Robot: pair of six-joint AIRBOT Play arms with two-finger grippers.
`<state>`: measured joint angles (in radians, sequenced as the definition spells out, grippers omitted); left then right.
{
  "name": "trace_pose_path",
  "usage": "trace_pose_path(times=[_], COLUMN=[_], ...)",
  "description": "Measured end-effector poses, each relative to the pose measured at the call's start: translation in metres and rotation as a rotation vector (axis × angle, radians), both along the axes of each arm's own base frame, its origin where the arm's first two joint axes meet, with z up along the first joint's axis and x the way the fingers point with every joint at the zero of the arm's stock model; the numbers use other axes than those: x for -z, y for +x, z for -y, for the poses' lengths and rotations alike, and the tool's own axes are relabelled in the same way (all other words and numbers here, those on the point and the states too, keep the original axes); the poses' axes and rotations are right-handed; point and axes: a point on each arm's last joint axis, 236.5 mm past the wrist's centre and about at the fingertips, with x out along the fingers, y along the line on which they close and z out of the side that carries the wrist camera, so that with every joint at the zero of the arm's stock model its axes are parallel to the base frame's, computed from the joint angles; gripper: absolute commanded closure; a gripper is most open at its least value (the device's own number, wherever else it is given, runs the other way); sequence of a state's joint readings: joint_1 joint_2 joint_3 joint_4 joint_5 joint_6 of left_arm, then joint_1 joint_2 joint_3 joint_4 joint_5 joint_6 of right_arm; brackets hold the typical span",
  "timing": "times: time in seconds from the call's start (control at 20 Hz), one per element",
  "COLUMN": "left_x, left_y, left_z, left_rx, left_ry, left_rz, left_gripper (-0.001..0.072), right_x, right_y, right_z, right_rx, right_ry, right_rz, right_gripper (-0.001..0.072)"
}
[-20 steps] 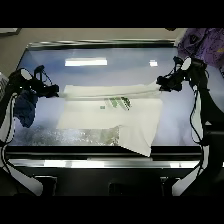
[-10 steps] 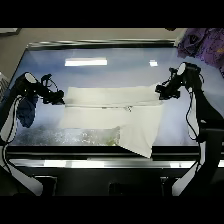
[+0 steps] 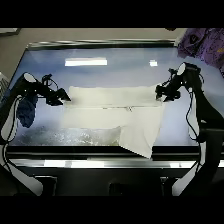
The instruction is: Fold the clothes and pants, and hang the long-sleeved shirts on hangers.
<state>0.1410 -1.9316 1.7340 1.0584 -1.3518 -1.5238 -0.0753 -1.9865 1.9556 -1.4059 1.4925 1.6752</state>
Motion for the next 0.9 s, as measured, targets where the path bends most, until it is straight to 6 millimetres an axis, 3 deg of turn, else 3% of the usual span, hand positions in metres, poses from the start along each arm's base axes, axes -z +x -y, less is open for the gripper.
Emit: trace_pose_path(times=[0.2,0.35,0.5,0.65,0.75,0.9], left_x=[-0.057,-0.082,-0.079,-0.061,-0.049,-0.039], left_y=[0.0,-0.037,-0.089,-0.129,-0.146,-0.157], left_z=[-0.058,-0.105,-0.122,-0.111,-0.099,-0.084], left_rx=[-0.095,-0.206,-0.333,-0.41,-0.43,-0.434], left_ry=[0.087,0.134,0.1,0.022,-0.019,-0.053], left_rz=[0.095,0.101,0.095,0.076,0.051,0.032], left_gripper=[0.0088,0.0088,0.0089,0.009,0.009,0.009], right_x=[-0.058,-0.078,-0.065,-0.04,-0.02,0.003], right_y=[-0.013,-0.057,-0.123,-0.185,-0.219,-0.251], right_z=[0.027,0.051,0.049,0.021,-0.002,-0.032], right_rx=[-0.022,0.029,0.094,0.139,0.165,0.201], right_ry=[0.01,0.084,0.199,0.301,0.371,0.466], right_rz=[0.081,0.077,0.026,-0.029,-0.058,-0.084], right_gripper=[0.0213,0.0212,0.0212,0.0212,0.0212,0.0212])
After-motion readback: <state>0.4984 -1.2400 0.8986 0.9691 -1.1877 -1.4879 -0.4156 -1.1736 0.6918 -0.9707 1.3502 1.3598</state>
